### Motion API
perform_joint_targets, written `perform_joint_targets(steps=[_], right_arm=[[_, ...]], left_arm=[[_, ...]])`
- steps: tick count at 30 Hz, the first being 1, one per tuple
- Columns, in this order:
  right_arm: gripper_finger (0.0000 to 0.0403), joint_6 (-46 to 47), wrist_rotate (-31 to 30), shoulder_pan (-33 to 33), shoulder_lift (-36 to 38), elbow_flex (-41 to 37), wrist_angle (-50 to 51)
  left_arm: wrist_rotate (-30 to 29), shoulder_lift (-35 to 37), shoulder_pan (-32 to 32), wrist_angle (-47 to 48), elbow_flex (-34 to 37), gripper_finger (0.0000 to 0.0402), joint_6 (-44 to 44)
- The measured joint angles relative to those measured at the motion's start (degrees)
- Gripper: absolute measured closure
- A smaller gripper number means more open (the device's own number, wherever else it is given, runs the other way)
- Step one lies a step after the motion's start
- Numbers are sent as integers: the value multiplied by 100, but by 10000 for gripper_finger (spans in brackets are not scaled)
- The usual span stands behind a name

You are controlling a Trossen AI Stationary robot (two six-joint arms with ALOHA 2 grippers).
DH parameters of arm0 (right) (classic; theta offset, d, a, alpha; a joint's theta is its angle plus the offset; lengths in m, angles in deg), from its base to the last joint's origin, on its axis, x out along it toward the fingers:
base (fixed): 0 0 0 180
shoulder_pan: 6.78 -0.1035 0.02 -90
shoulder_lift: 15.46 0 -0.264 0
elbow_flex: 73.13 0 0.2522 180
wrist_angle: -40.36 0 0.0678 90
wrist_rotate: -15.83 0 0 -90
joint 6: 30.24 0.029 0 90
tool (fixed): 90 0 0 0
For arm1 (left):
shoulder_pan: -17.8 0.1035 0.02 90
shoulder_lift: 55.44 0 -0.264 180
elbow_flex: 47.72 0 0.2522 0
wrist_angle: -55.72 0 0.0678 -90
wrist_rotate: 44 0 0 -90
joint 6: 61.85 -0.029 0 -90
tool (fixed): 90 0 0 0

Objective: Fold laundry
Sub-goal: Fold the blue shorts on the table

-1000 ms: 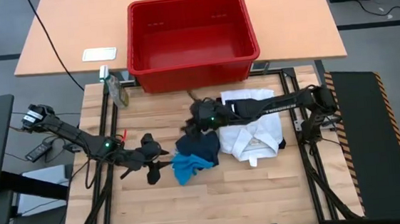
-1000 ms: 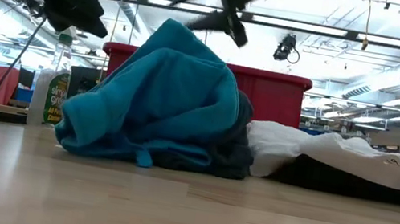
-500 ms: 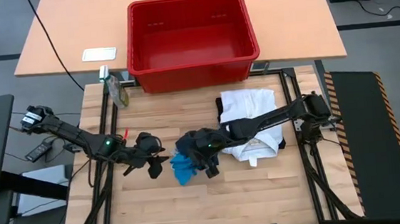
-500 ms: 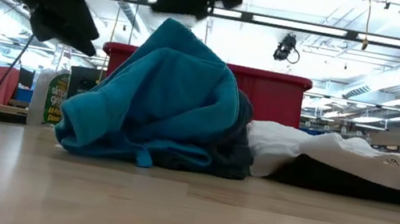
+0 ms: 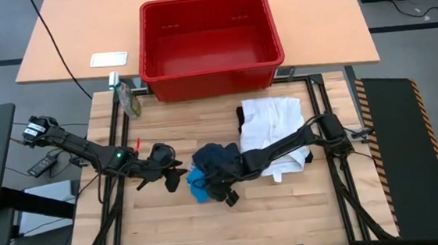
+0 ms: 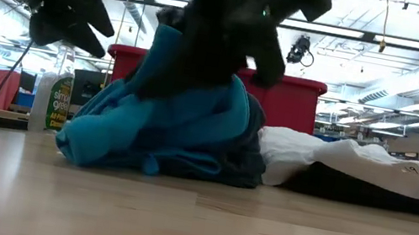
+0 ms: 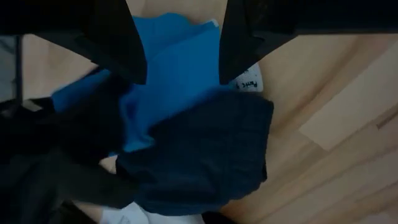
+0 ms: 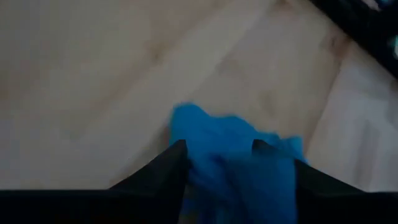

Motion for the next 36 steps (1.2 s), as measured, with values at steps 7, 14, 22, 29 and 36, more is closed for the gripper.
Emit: perform_joint_targets(steps=[7,14,22,29,36], right_arm=[[252,135,-1960,372,-94,-7,-113],[250,1763,-1729,1151,592,291,476],[209,2597,-11,1752,980,442,836],[162,808,-281,1232,624,442,-325],[153,484,-259,1278,-81,439,-795]], left_arm=[[1,-2,-2,-1,0,200,659],[-1,-4,-2,-7,0,209,828],[-1,30,-2,58,0,225,887],[-398,536,2,121,-25,226,1],[-1063,1128,2,633,-540,225,-1295]])
